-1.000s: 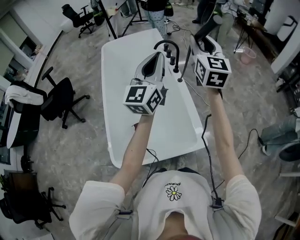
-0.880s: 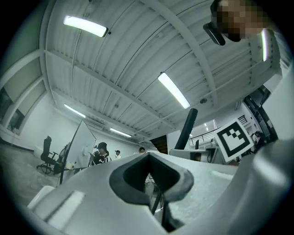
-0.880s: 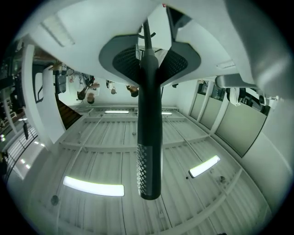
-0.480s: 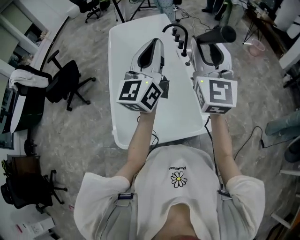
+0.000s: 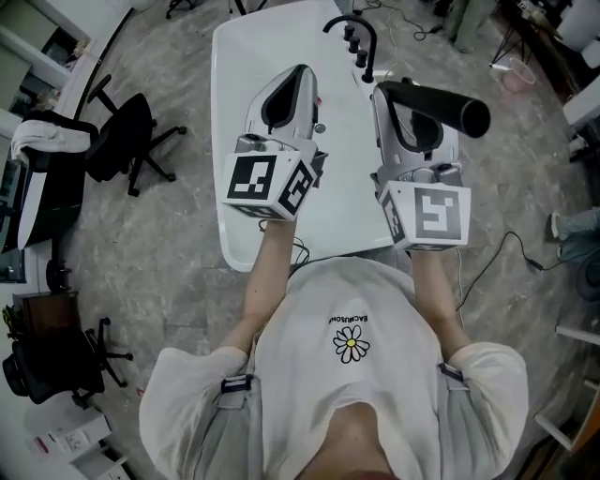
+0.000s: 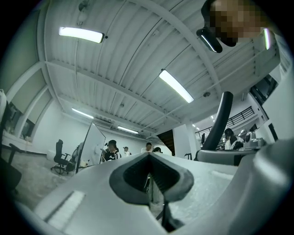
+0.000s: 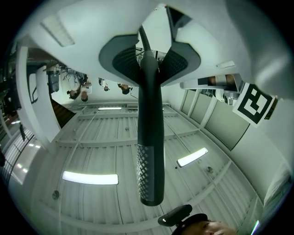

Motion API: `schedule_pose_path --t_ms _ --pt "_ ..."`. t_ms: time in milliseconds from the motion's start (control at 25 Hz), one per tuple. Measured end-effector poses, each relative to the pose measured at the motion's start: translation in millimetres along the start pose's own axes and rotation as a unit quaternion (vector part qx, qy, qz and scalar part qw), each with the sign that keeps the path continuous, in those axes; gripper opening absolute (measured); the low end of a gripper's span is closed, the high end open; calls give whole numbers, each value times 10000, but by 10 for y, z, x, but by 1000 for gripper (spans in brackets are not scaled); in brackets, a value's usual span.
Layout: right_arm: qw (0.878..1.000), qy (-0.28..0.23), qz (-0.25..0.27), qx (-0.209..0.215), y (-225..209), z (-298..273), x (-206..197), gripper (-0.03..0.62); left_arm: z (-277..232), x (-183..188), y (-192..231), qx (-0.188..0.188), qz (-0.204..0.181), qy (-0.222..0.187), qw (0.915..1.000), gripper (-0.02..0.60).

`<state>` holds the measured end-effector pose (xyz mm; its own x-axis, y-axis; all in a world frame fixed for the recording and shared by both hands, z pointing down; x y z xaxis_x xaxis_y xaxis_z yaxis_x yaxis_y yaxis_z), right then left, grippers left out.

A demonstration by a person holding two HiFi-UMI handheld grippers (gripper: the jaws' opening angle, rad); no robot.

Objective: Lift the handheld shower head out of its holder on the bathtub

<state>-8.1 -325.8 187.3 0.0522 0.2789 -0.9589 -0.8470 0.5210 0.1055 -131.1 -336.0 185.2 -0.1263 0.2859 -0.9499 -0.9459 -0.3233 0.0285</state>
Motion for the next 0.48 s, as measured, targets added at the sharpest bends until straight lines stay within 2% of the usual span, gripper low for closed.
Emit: schedule_pose_path --t_ms 200,480 --pt "10000 24 44 -75 -37 13 -24 155 -19 33 -79 -161 245 -104 9995 0" --pt "9998 29 84 -152 -100 38 9 155 -49 224 -188 -247 150 -247 9993 0"
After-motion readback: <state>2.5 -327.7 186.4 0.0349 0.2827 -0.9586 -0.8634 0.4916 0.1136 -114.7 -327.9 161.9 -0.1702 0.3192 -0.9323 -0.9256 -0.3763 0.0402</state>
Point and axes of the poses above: the fingertips, and each gripper's own axes: z backward along the fingers, y to its left, x out of its top, the point moved 1 cm from there along z, backward along the fingers, and after that the axes turned 1 degree about -z, right-handed, at the moved point
